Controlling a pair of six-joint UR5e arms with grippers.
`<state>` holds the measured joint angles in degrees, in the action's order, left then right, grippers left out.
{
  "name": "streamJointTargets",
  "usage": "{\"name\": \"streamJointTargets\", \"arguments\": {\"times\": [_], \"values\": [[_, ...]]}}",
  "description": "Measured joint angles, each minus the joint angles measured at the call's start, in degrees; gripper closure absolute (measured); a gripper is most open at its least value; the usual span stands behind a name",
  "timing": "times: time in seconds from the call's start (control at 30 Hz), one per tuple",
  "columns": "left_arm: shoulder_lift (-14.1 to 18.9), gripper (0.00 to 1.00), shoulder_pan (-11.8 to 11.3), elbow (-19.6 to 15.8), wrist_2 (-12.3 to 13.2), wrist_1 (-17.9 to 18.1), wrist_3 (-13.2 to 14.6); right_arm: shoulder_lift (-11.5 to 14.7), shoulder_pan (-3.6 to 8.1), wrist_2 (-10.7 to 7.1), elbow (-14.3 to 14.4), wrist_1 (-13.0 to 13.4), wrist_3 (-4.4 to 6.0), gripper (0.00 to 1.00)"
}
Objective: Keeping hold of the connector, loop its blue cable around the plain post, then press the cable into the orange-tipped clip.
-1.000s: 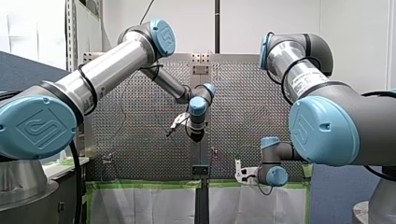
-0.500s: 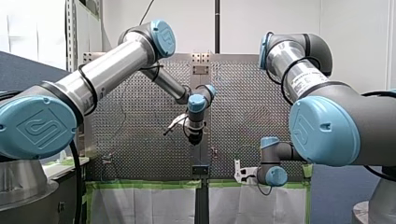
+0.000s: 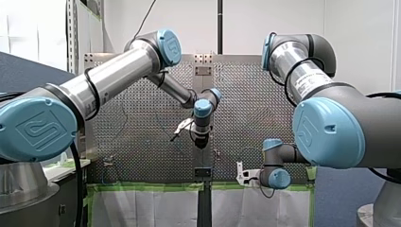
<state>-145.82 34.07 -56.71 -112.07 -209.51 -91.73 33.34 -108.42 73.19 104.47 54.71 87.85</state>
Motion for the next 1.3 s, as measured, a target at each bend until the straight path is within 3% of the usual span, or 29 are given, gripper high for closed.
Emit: {"name": "streamJointTargets", "arguments": {"times": [0.23, 0.63, 0.87, 1.3], "values": [[-2.57, 0.00, -0.15, 0.22, -0.65, 0.07, 0.32, -0.03, -0.07, -0.13, 0.00, 0.20, -0.12, 1.00], [-3.76, 0.00, -0.32, 0.62, -0.57, 2.88, 0.59, -0.03, -0.27, -0.21, 0.00, 0.23, -0.21, 1.00], [-7.33, 0.00, 0.09, 1.30, -0.56, 2.68, 1.06, -0.04, -0.32, -0.23, 0.00, 0.22, -0.25, 1.00], [-9.13, 0.00, -0.96, -0.31, -0.20, 7.28, 0.27, -0.05, -0.34, -0.19, 0.00, 0.22, -0.38, 1.00]]}}
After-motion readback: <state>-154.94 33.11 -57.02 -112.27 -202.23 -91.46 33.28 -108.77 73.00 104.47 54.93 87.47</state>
